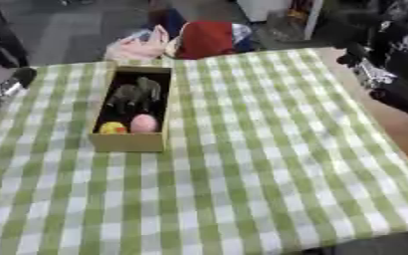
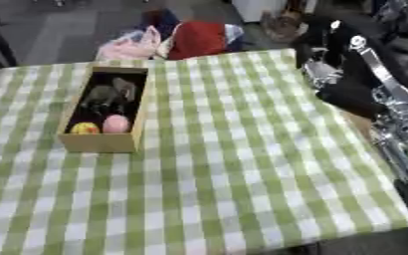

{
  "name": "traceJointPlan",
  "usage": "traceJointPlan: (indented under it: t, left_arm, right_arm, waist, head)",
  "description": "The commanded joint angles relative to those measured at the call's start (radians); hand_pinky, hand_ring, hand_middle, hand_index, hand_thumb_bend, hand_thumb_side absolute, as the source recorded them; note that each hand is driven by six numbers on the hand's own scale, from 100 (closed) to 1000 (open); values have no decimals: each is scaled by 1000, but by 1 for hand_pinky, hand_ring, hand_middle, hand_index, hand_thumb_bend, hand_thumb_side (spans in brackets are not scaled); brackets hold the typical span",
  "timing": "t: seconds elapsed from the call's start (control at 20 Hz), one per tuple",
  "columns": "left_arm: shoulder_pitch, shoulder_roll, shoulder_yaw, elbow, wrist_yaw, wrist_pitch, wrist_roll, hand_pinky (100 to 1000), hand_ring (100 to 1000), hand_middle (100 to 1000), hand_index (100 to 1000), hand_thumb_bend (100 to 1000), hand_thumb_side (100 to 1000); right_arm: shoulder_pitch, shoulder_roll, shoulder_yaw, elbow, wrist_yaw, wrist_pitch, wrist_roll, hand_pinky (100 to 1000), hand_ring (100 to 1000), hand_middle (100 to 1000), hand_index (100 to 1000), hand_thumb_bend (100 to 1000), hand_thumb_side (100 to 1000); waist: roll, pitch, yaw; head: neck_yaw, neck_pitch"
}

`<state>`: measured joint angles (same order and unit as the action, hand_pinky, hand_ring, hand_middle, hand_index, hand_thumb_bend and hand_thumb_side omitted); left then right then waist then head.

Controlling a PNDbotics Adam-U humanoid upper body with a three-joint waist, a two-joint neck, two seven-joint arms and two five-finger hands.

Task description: Pick up objects on the table and place them in the box.

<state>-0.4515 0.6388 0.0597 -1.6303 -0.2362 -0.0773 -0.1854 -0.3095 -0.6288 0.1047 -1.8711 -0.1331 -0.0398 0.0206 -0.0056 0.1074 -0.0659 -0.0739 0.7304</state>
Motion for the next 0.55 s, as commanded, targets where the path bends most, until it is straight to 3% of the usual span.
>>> traceJointPlan:
  t: [0.05, 0.55]
  left_arm:
    - [20, -17, 46, -53, 123, 44, 108, 634, 563, 601, 690, 240, 646]
    - [78, -111, 66, -104, 184, 103, 139, 635, 569, 607, 705, 208, 670]
  right_arm:
    - [-2, -13, -14, -11, 5, -4, -2, 697, 781, 652, 906, 100, 443]
    - [25, 9, -10, -34, 34, -27, 8, 700, 785, 658, 895, 100, 356]
  waist:
    - [0, -10, 6]
    - [5, 11, 36]
  head:
    - [-3, 11]
    - [25, 19]
